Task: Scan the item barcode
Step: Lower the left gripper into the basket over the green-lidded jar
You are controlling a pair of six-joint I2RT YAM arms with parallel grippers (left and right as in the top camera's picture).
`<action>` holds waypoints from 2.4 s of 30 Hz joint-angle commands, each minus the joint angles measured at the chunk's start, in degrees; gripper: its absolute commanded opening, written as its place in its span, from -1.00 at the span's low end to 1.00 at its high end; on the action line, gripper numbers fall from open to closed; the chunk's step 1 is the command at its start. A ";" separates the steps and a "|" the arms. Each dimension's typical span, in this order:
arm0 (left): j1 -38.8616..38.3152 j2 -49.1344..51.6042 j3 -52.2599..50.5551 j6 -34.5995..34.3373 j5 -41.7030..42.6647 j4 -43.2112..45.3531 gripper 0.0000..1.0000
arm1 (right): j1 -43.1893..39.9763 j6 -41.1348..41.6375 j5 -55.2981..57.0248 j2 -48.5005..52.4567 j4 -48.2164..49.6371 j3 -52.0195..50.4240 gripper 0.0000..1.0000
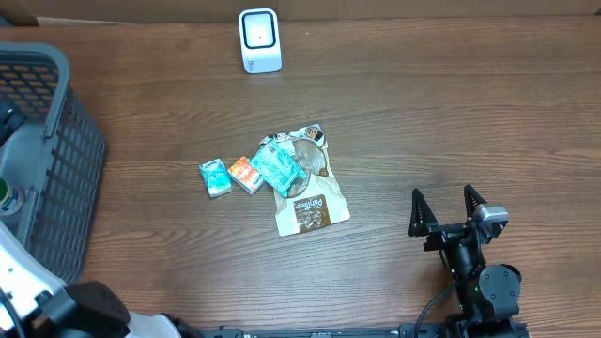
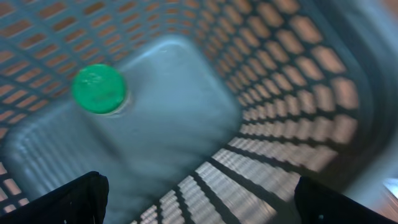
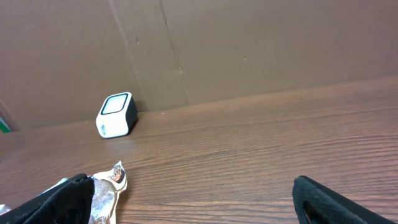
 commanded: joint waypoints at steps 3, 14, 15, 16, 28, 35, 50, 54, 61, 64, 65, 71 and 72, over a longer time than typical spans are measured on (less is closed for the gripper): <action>3.26 6.47 -0.79 -1.11 -0.42 1.64 0.99 | -0.24 0.00 -0.04 -0.57 0.44 -0.59 1.00; 6.23 15.19 -0.85 -2.51 -7.58 3.34 0.92 | -0.24 0.00 -0.04 -0.57 0.44 -0.59 0.99; 6.36 15.32 -0.85 -2.49 -8.04 3.69 0.92 | -0.24 0.00 -0.04 -0.57 0.44 -0.59 1.00; 6.56 15.47 -0.85 -2.49 -8.48 3.93 0.91 | -0.24 0.00 -0.04 -0.57 0.44 -0.59 1.00; 7.85 15.67 -9.46 0.26 -13.86 12.09 0.96 | -0.24 0.00 -0.04 -0.57 0.44 -0.59 1.00; 8.52 15.69 -15.56 3.19 -13.81 22.18 0.99 | -0.24 0.00 -0.04 -0.57 0.44 -0.59 1.00; 8.52 19.69 -20.37 4.44 -11.85 32.06 0.89 | -0.24 0.00 -0.04 -0.57 0.44 -0.59 1.00; 8.52 19.69 -20.24 4.42 -11.65 32.22 0.31 | -0.24 0.00 -0.04 -0.57 0.44 -0.59 1.00; 8.52 19.45 -18.64 2.64 -6.49 30.91 0.12 | -0.24 0.00 -0.04 -0.57 0.44 -0.59 1.00; 8.50 18.29 -16.06 2.21 -2.62 29.22 0.13 | -0.24 0.00 -0.04 -0.57 0.44 -0.59 1.00; 8.50 17.70 -14.78 2.03 -1.33 28.41 0.13 | -0.24 0.00 -0.04 -0.57 0.44 -0.59 1.00; 7.76 12.76 -3.08 0.96 6.54 20.92 0.11 | -0.24 0.00 -0.04 -0.57 0.44 -0.59 1.00; 7.34 11.58 -1.07 0.98 8.04 19.63 0.07 | -0.24 0.00 -0.04 -0.57 0.44 -0.59 1.00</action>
